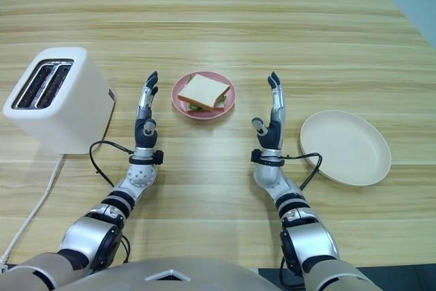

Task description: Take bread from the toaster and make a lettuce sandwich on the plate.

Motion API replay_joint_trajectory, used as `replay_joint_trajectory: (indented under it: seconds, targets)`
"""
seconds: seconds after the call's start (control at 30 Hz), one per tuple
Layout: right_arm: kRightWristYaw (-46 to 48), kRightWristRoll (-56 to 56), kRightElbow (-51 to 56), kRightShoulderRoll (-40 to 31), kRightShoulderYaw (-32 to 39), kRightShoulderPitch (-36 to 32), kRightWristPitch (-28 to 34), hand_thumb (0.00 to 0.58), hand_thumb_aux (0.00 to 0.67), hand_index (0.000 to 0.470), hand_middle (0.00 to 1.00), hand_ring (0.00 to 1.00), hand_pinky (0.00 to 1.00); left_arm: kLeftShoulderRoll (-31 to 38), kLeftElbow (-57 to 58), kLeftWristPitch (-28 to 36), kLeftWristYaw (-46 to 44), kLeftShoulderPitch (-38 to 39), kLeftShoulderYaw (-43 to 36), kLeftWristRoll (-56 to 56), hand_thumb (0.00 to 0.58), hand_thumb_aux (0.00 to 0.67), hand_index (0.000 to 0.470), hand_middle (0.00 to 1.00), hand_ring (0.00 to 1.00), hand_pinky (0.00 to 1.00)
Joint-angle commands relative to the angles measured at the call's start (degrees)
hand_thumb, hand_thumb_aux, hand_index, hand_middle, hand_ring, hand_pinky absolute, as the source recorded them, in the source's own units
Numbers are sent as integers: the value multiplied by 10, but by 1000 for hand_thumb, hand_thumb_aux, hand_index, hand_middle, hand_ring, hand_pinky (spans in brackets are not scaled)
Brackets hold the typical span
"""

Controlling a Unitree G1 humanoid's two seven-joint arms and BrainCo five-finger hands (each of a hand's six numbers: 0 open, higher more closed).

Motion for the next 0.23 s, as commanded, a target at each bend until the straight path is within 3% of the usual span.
replay_joint_trajectory:
  seconds: [0.03,0.23]
  targets:
    - [85,75,8,3,-20,6,0,0,0,0,0,0,0,0,-11,38,0,-4,23,-9,0,0,0,0,0,0]
    - [121,81,-10,1,-29,13,-4,0,0,0,0,0,0,-8,-4,71,2,-17,33,-5,0,0,0,0,0,0]
